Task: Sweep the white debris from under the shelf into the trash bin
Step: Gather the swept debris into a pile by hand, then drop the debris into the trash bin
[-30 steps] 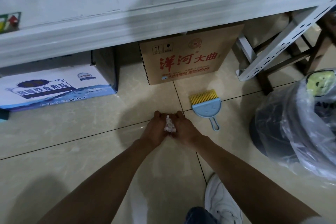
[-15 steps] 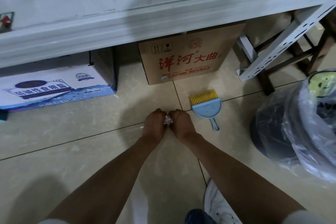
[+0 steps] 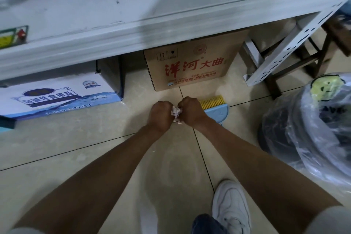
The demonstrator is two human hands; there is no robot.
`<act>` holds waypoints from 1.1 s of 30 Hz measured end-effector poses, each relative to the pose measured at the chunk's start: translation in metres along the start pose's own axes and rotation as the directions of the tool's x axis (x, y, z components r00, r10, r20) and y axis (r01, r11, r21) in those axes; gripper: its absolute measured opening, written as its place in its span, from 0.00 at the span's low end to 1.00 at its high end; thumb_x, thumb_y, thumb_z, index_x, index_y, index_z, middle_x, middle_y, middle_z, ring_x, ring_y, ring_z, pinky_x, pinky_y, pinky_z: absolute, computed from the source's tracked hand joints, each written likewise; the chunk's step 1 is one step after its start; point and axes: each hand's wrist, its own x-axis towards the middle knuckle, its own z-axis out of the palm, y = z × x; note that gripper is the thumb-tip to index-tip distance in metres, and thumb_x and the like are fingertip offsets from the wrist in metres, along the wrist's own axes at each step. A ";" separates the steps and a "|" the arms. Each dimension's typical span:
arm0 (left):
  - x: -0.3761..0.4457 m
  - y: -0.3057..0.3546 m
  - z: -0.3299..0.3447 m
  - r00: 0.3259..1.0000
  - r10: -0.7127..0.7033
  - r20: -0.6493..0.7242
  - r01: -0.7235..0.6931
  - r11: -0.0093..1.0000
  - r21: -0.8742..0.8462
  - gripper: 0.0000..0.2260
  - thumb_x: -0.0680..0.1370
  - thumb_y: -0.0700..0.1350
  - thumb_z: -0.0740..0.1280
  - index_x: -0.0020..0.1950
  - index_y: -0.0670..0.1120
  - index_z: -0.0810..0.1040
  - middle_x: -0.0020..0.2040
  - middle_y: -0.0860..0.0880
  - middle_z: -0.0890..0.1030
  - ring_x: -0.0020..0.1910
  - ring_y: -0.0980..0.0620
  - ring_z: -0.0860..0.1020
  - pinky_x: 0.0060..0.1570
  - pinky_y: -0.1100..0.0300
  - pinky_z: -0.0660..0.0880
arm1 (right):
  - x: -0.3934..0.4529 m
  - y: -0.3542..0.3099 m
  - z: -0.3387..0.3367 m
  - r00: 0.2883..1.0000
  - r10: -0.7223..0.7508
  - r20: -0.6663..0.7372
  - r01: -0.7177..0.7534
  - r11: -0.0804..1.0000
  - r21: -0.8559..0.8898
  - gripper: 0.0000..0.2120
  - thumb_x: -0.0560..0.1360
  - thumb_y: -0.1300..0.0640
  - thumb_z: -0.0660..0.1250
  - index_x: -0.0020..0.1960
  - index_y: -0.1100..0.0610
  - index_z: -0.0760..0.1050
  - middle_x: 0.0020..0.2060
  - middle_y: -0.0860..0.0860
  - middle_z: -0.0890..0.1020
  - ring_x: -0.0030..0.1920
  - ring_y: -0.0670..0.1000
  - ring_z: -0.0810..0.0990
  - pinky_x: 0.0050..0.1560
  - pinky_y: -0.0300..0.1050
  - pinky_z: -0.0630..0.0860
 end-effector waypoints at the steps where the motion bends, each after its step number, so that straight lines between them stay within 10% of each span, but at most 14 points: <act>1: 0.001 0.002 -0.006 1.000 0.005 -0.007 -0.005 1.000 0.010 0.05 0.71 0.39 0.70 0.41 0.38 0.81 0.44 0.37 0.83 0.46 0.39 0.80 0.43 0.53 0.72 | 0.000 -0.003 -0.007 1.000 -0.010 -0.003 0.010 1.000 -0.010 0.06 0.70 0.64 0.69 0.45 0.67 0.81 0.47 0.63 0.83 0.51 0.60 0.81 0.47 0.43 0.74; 17: -0.036 0.099 -0.100 0.991 0.108 -0.082 -0.096 0.987 0.131 0.06 0.75 0.38 0.68 0.51 0.40 0.80 0.51 0.41 0.83 0.50 0.43 0.81 0.51 0.54 0.77 | -0.076 -0.031 -0.126 0.994 0.004 -0.106 0.002 0.998 0.058 0.08 0.72 0.63 0.66 0.43 0.66 0.81 0.45 0.63 0.84 0.46 0.58 0.81 0.41 0.39 0.67; 24: -0.042 0.203 -0.114 0.953 0.285 -0.101 -0.270 0.952 0.142 0.12 0.74 0.35 0.65 0.31 0.44 0.72 0.41 0.40 0.83 0.40 0.45 0.79 0.37 0.58 0.64 | -0.129 0.020 -0.206 0.961 0.049 -0.271 -0.033 0.997 0.063 0.07 0.71 0.61 0.68 0.43 0.65 0.81 0.40 0.59 0.84 0.45 0.55 0.83 0.39 0.41 0.69; 33: -0.051 0.343 -0.071 0.902 0.430 -0.044 -0.423 0.898 0.124 0.09 0.77 0.35 0.62 0.52 0.38 0.80 0.53 0.37 0.82 0.55 0.39 0.80 0.53 0.50 0.75 | -0.198 0.126 -0.263 0.892 0.259 -0.370 -0.221 0.965 0.145 0.07 0.71 0.64 0.66 0.41 0.66 0.82 0.39 0.64 0.85 0.43 0.62 0.83 0.48 0.54 0.79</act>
